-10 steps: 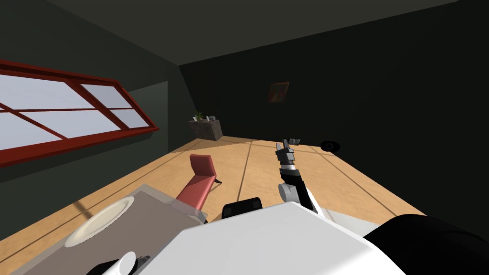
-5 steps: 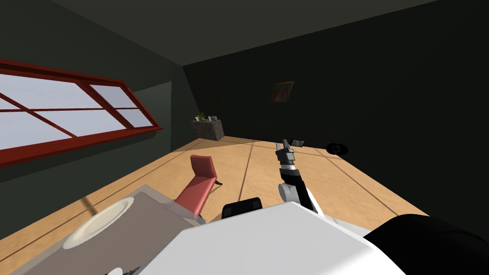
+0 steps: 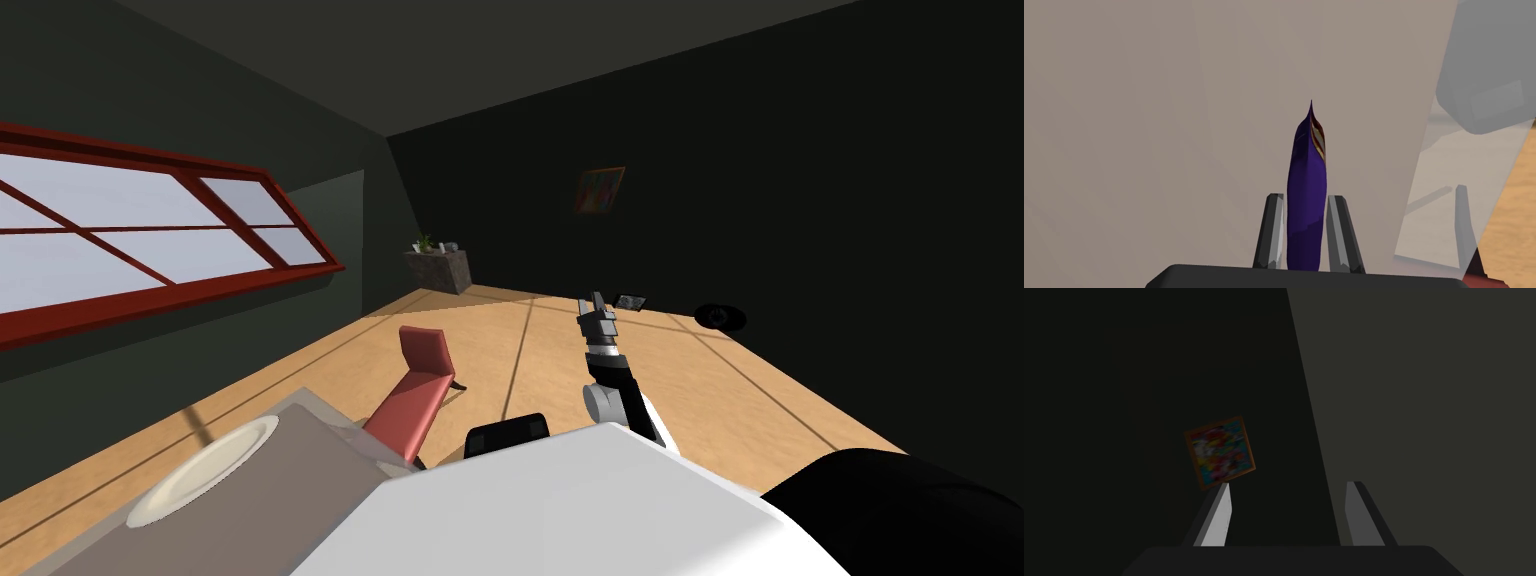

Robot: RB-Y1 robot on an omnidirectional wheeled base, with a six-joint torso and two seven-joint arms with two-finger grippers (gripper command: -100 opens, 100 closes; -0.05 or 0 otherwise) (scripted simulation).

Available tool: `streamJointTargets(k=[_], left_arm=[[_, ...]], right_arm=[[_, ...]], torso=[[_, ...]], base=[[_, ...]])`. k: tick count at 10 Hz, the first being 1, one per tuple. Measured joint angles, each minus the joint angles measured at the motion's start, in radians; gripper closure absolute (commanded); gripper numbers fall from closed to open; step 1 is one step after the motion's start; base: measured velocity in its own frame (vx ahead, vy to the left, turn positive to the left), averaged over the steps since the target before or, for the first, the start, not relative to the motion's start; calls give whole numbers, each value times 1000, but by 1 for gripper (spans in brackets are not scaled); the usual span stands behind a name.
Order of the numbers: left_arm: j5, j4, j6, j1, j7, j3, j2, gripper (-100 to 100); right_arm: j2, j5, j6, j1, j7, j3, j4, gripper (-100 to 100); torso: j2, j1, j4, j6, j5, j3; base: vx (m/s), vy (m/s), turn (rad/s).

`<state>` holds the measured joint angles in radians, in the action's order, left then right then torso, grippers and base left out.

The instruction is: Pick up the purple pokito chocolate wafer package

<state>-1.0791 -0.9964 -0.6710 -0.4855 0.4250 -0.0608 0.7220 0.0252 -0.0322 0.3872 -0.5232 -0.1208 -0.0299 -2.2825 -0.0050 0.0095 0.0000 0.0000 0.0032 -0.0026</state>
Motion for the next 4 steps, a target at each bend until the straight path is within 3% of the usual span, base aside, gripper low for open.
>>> streamJointTargets(k=[3, 4], left_arm=[[-81, -37, 39, -58, -6, -69, 47, 100], [-85, -39, 43, -61, -7, -73, 48, 0]], right_arm=[[0, 0, 0, 0, 0, 0, 0, 0], [0, 0, 0, 0, 0, 0, 0, 0]], torso=[[-1, 0, 0, -1, 0, -1], [1, 1, 0, 0, 0, 0]], base=[[73, -7, 50], [7, -2, -4]])
